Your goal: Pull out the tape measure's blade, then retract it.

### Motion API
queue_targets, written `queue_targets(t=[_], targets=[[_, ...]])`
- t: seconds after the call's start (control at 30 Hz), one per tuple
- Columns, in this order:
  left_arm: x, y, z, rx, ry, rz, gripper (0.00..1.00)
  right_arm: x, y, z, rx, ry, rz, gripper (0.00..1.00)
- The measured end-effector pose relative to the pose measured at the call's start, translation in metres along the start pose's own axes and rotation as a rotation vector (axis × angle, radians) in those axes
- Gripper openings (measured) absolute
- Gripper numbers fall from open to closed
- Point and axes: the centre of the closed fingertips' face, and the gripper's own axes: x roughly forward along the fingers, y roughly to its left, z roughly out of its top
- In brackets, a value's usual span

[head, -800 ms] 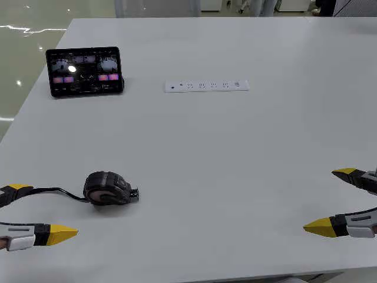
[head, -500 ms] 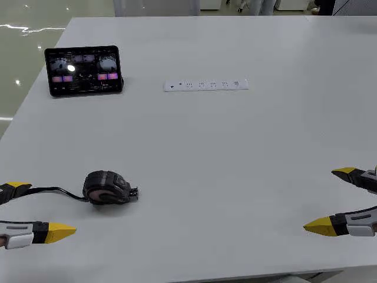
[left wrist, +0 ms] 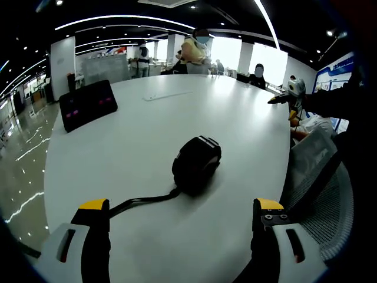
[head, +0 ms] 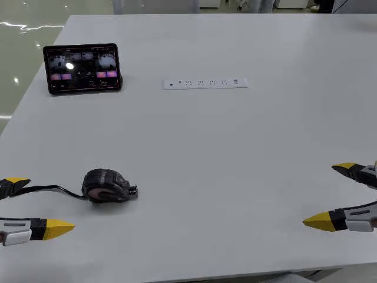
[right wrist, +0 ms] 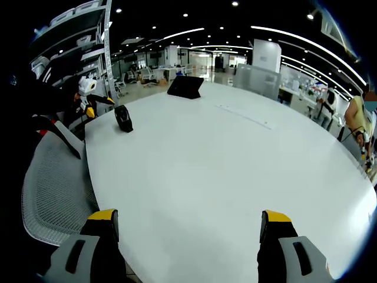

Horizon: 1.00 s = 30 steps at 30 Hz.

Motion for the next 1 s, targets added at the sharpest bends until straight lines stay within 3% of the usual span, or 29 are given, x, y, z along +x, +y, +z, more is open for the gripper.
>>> queue_targets(t=[0.17, 0.23, 0.33, 0.6, 0.8, 0.87, 1.0], targets=[[0.001, 0.001, 0.004, 0.021, -0.003, -0.003, 0.99, 0.003, 0.002, 0.008, -0.041, -0.026, 0.015, 0.99], [0.002, -0.003, 0.008, 0.039, -0.012, -0.028, 0.99, 0.004, 0.002, 0.01, -0.048, -0.023, 0.022, 0.99], [0.004, -0.005, 0.008, 0.064, 0.008, -0.039, 0.99, 0.007, 0.006, 0.015, -0.063, -0.032, 0.052, 0.99], [0.008, 0.0, 0.018, 0.124, 0.048, -0.057, 0.99, 0.013, 0.007, 0.024, -0.074, -0.036, 0.062, 0.99], [0.013, 0.003, 0.024, 0.133, 0.083, -0.075, 0.99, 0.018, 0.012, 0.026, -0.081, -0.027, 0.084, 0.99], [0.016, 0.005, 0.026, 0.169, 0.09, -0.064, 0.99, 0.02, 0.013, 0.027, -0.082, -0.022, 0.089, 0.99], [0.019, -0.002, 0.03, 0.168, 0.103, -0.102, 0.99, 0.024, 0.015, 0.029, -0.111, -0.018, 0.099, 0.99]])
